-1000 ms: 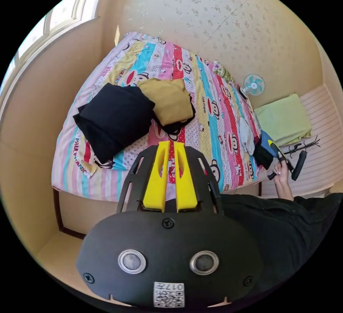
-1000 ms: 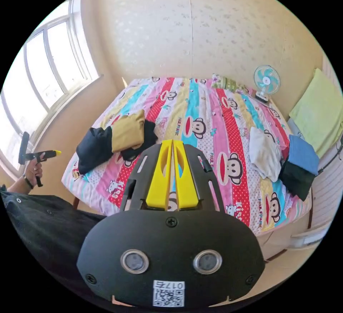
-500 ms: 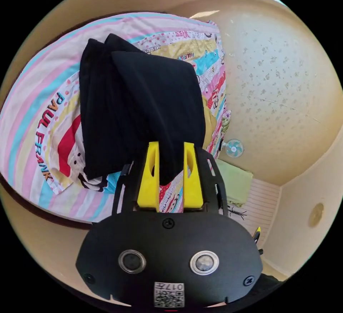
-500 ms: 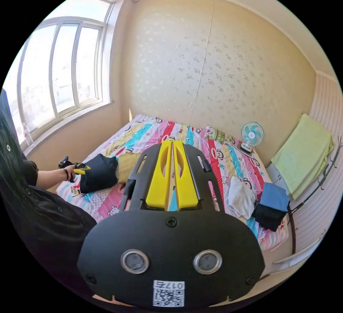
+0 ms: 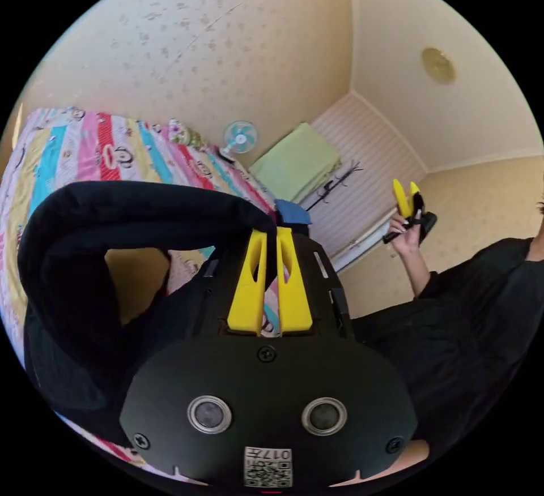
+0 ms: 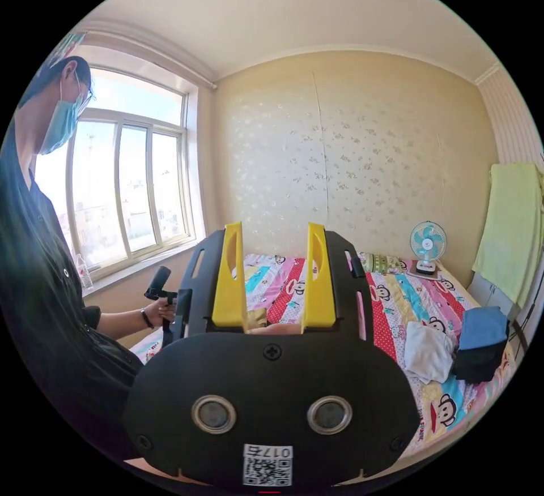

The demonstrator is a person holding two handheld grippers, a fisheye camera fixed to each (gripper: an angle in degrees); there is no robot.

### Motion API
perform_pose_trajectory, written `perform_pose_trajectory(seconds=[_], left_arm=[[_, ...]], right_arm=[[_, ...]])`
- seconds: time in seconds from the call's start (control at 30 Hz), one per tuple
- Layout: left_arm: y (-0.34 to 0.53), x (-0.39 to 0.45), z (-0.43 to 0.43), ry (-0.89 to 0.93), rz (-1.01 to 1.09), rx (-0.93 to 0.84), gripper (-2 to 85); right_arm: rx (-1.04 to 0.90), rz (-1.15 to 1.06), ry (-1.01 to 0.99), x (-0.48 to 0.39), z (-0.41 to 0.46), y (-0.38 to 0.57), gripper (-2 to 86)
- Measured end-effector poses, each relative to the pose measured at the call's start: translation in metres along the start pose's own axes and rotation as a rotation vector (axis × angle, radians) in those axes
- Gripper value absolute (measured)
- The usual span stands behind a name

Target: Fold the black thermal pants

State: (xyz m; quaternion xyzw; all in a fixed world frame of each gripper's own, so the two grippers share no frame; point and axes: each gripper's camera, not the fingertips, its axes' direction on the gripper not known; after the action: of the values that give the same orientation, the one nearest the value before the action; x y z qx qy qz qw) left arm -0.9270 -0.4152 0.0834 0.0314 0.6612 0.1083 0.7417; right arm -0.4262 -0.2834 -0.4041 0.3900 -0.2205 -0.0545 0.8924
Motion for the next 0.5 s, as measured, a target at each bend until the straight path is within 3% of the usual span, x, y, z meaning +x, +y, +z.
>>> perform_pose_trajectory(seconds=[0.07, 0.13, 0.2, 0.27, 0.37, 0.43, 0.5], left_arm=[[-0.007, 0.006, 0.048, 0.002, -0.014, -0.081, 4.4], [0.001, -0.001, 0.109, -0.082, -0.086, -0.349, 7.6], [0.041, -0.007, 0.173, -0.025, -0.103, -0.651, 10.5], [0.065, -0.007, 0.184, 0.106, -0.119, -0.678, 5.5], [0.076, -0.036, 0.149, 0.047, -0.27, -0.539, 6.5], [0.087, -0.063, 0.103, -0.051, -0.419, -0.352, 6.6], [0.116, -0.089, 0.024, -0.174, -0.611, -0.03, 6.6]], right_arm=[[0.019, 0.025, 0.009, 0.017, -0.006, -0.001, 16.1], [-0.02, 0.032, 0.056, 0.038, -0.008, 0.0, 16.3], [-0.084, 0.039, 0.06, 0.054, -0.006, 0.005, 16.4], [-0.146, 0.045, 0.042, 0.069, -0.003, 0.013, 16.3], [-0.23, 0.087, 0.01, 0.093, 0.006, 0.029, 15.8], [-0.269, 0.125, -0.011, 0.109, 0.016, 0.035, 15.5], [-0.276, 0.135, -0.033, 0.116, 0.028, 0.033, 15.2]])
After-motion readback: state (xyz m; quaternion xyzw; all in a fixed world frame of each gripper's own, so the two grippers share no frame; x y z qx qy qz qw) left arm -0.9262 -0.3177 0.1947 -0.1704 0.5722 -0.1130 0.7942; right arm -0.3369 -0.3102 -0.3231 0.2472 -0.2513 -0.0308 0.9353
